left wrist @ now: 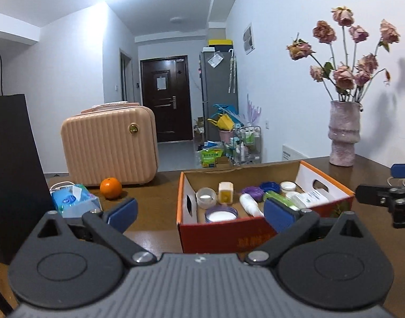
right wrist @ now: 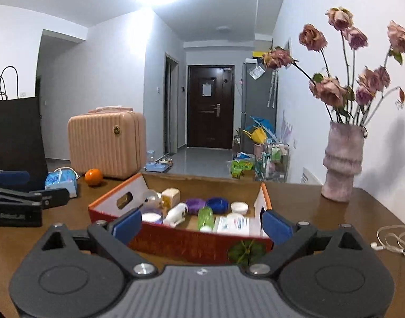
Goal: Organize rigid objects
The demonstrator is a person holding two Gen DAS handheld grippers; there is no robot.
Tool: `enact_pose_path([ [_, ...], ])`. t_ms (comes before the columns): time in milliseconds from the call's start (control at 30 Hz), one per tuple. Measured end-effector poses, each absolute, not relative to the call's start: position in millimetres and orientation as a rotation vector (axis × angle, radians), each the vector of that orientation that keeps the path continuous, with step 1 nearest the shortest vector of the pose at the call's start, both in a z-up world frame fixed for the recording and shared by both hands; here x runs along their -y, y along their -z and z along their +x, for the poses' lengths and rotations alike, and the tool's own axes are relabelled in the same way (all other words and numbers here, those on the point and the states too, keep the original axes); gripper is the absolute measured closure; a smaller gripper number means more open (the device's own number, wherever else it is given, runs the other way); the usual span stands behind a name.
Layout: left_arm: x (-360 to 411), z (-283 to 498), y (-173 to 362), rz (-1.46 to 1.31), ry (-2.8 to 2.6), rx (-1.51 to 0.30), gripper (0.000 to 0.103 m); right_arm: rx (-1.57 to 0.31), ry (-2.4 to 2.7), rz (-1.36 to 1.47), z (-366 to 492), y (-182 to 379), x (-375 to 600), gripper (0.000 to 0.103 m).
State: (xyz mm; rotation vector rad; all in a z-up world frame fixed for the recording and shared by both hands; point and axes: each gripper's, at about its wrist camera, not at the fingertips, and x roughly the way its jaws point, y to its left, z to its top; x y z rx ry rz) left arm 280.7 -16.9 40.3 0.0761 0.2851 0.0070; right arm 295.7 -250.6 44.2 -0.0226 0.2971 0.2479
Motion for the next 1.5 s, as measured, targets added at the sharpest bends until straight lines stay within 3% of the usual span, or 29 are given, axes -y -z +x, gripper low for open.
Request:
enact_pose_path([
  [467, 18, 194, -37, 0.101, -0.013, -0.215, 0.0, -0.29, -0.238, 0.047, 222, -32, 251, 0.005],
  [1033, 14, -10, -25, 0.125, -0.009, -0.148, 0.0, -0.26, -0.179, 0.034, 2, -17, 242, 0.0],
  [1500, 28, -29, -18, 0.143, 0.003, -0.123, 0.0, -0.281, -0.232, 0.068, -15, -12, 235, 0.0],
])
